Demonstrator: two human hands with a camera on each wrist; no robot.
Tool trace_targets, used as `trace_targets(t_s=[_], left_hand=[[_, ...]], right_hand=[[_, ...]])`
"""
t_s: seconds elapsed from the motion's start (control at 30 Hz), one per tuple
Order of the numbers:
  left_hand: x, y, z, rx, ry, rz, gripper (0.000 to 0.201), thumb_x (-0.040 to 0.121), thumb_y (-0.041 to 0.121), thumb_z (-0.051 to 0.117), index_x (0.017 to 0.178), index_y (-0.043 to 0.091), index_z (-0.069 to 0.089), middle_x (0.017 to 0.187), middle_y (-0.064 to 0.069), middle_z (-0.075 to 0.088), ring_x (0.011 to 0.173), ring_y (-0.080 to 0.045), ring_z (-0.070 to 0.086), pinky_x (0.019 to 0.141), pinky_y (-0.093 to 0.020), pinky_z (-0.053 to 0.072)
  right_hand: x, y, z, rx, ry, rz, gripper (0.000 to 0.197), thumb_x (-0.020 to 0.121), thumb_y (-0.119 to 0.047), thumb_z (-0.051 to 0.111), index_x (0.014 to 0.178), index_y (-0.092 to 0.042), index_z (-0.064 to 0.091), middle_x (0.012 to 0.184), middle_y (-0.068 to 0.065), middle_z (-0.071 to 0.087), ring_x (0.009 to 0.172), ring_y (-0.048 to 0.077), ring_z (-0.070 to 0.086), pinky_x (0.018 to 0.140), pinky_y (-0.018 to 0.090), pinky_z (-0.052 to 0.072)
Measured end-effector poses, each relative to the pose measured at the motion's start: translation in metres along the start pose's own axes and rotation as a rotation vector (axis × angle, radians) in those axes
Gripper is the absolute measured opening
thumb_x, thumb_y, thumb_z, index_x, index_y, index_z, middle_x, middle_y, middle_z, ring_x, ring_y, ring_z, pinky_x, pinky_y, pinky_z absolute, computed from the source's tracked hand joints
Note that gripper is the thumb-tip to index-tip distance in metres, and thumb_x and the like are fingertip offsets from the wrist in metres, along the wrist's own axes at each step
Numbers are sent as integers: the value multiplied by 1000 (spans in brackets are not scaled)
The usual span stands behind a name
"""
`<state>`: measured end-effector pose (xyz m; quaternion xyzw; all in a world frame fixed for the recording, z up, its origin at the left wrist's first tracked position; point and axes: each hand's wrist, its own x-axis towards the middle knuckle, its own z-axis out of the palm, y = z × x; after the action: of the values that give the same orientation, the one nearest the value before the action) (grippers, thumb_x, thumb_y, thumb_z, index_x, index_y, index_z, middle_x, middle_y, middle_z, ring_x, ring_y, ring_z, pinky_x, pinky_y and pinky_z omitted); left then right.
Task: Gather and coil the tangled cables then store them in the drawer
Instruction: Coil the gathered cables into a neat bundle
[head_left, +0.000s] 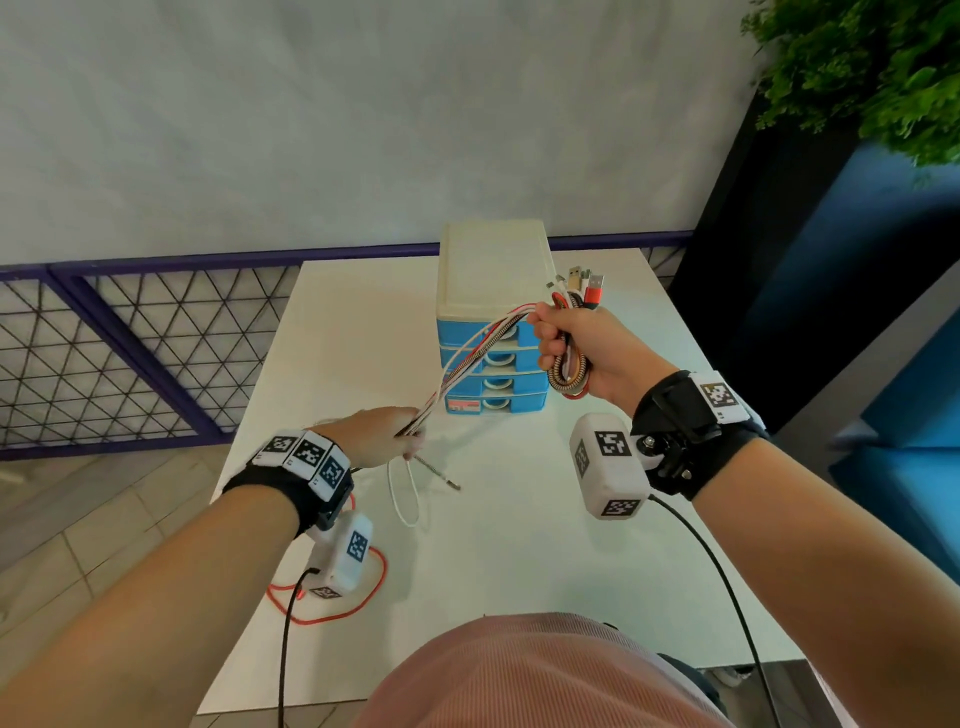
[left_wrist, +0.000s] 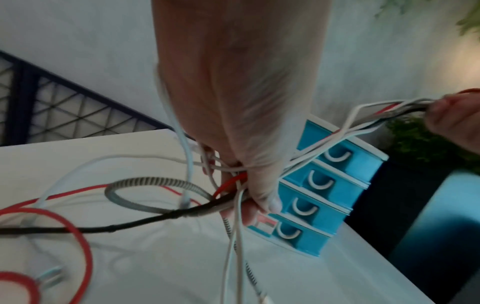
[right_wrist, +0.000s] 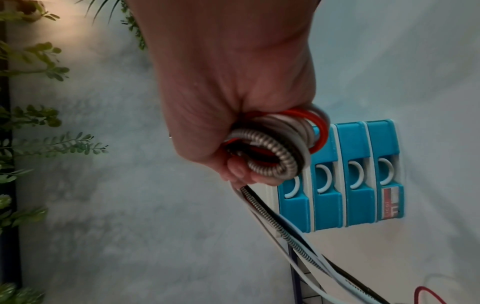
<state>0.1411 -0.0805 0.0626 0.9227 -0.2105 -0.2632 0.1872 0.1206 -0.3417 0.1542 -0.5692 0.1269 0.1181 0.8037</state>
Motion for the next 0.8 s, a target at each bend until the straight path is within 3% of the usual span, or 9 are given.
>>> trace_targets(t_s=[0.13,0.23,0.33,0.43,0.53,0.6,0.7,0.8], left_hand=[[-2,-17,-2,99,18,-86,9,83,35,53,78,27,53,77,9,60,78,-16,57,81,-34,42],[-8,-27,1,46,-5,-108,9,91,30,55,84,29,50,84,7,58,88,-21,57,78,-32,41],[-11,-33,4,-33,76,-96,12,93,29,55,94,18,52,95,-1,61,91,-22,56,77,-31,39],[-6,-37,-1,-241,190,-45,16,83,22,71,89,18,56,89,0,63,86,-17,58,75,-18,41],[-5,-32,-8,-518,241,1,29,71,8,81,90,16,60,91,-5,68,85,-17,63,83,-23,47],[-7,-32,-11,-569,205,9,29,71,0,79,90,13,62,89,-7,68,85,-18,63,78,-17,50],[-9,-40,-14,-484,182,-1,27,75,-5,74,88,17,65,89,-3,69,87,-19,65,73,-12,51],[-12,-52,-12,-203,293,-35,22,88,6,61,100,21,70,100,6,68,95,-14,62,80,-18,43]], right_hand=[[-2,-3,0,-22,4,-14,17,100,-15,51,89,-6,60,54,-3,50,42,6,44,44,21,45],[-4,-10,1,-5,15,-58,16,100,-15,51,88,-6,59,54,-3,50,41,6,44,44,20,45],[-5,-20,-3,-15,36,-88,17,101,-15,49,88,-7,58,53,-4,50,41,6,44,44,20,44],[-5,-22,-3,-34,38,-75,17,101,-17,49,89,-8,58,53,-4,51,41,6,45,44,20,45],[-5,-21,1,-45,38,-68,16,101,-17,49,91,-8,58,53,-3,51,42,6,46,45,21,46],[-6,-20,1,-53,47,-65,16,101,-17,50,91,-8,58,54,-3,51,43,7,46,45,21,46],[-7,-19,-1,-50,58,-58,17,101,-18,49,91,-8,58,54,-3,51,43,7,46,46,20,46],[-8,-19,-4,-37,79,-59,17,101,-19,50,91,-9,59,55,-3,52,44,7,47,46,20,47]])
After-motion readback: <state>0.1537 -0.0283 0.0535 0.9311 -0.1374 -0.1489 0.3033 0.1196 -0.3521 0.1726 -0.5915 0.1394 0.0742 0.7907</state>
